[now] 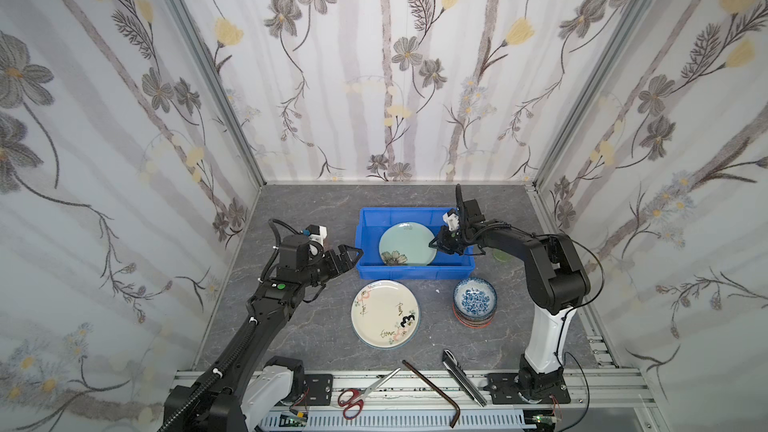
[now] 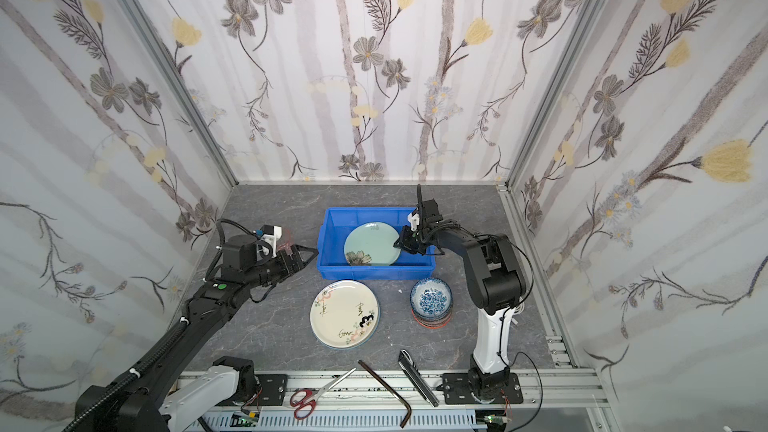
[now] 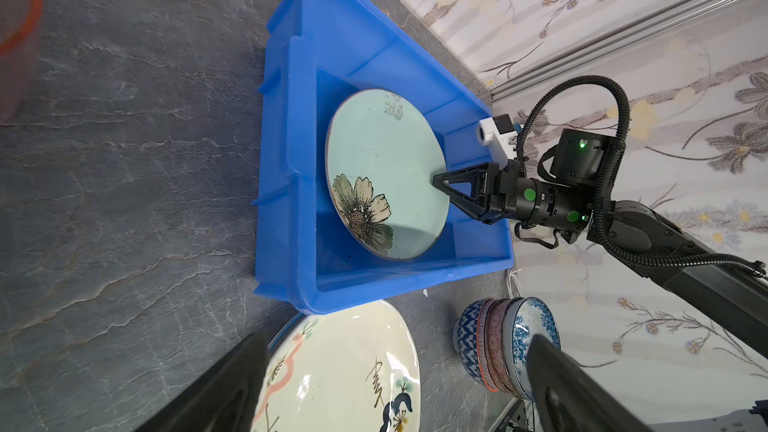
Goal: Place the mixed dishes into the plastic bin
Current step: 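Lower the green plate into the blue bin and open the right gripper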
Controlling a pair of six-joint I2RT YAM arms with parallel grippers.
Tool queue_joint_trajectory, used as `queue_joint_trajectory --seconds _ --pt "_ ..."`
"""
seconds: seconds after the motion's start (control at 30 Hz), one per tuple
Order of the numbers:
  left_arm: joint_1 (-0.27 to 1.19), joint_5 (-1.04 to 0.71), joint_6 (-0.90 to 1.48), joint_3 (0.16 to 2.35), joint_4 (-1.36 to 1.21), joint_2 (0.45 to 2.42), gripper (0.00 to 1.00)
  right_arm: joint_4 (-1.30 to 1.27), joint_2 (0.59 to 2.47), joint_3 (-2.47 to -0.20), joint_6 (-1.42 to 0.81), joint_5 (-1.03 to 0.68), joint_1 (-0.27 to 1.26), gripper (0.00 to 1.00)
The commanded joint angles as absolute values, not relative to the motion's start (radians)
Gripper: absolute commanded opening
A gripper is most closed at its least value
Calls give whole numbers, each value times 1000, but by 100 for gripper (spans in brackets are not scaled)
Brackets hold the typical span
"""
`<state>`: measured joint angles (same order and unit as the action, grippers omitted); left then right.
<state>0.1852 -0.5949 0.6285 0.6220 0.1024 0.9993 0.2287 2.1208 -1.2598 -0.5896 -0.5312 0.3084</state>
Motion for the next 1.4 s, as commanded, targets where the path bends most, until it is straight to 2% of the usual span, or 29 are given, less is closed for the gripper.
queue_joint_trajectory --seconds 0.0,0.73,0.87,1.07,1.37 --pt "184 -592 617 618 92 996 100 210 2122 -1261 -575 -505 307 20" --pt "184 -584 616 607 92 992 100 254 2079 -1276 -550 -410 311 30" --pt "184 -583 617 604 92 988 100 263 2082 -1282 -548 -391 314 37" --pt "183 -579 617 598 94 980 100 308 2097 -1311 -531 -323 339 53" --pt "184 -512 613 588 140 972 100 318 2118 -1328 -526 -307 374 55"
